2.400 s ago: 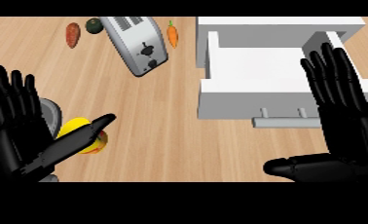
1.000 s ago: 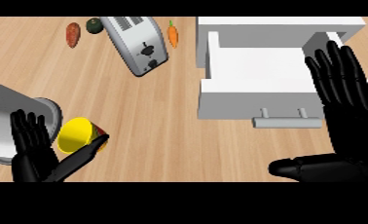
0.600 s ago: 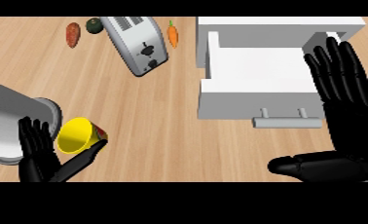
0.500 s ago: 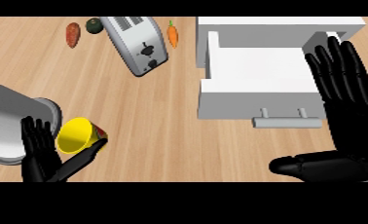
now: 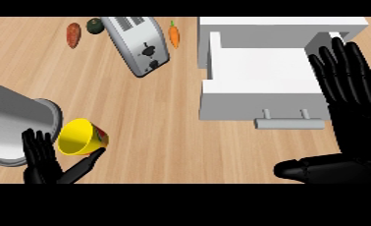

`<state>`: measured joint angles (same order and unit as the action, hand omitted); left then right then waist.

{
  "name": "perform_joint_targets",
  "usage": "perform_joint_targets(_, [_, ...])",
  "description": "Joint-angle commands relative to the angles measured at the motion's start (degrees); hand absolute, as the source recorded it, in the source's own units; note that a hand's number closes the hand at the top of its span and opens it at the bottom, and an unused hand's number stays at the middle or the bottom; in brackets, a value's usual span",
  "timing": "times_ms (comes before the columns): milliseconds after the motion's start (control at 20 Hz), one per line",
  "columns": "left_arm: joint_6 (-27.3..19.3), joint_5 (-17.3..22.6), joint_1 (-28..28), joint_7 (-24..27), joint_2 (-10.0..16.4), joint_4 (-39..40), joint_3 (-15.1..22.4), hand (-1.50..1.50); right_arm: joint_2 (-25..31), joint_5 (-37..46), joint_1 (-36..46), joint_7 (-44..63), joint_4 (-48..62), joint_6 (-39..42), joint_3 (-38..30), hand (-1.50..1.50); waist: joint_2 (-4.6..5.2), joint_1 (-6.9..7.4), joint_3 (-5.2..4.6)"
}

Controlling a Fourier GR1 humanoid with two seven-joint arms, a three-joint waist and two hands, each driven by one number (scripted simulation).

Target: Pick up the cup, place it into the drawer and close the drawer

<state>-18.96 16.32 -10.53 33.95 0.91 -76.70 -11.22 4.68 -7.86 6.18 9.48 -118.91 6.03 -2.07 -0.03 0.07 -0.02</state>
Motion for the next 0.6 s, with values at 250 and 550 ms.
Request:
perform_joint_targets(250, [2.56,0.95,6.30,9.25,-0.10,16.61,-3.68,-1.50,0.09,-1.84,0.47,0.54,0.90,0.76,-1.09,-1.50,0.04,-0.11,0.00])
perform_joint_targets(550, [3.22,1.18,5.59,9.90,-0.13,15.62,-2.71,-1.50,-0.43,0.82,1.28,-1.13,2.19,0.17,0.19,-1.50,0.01,-0.01,0.02])
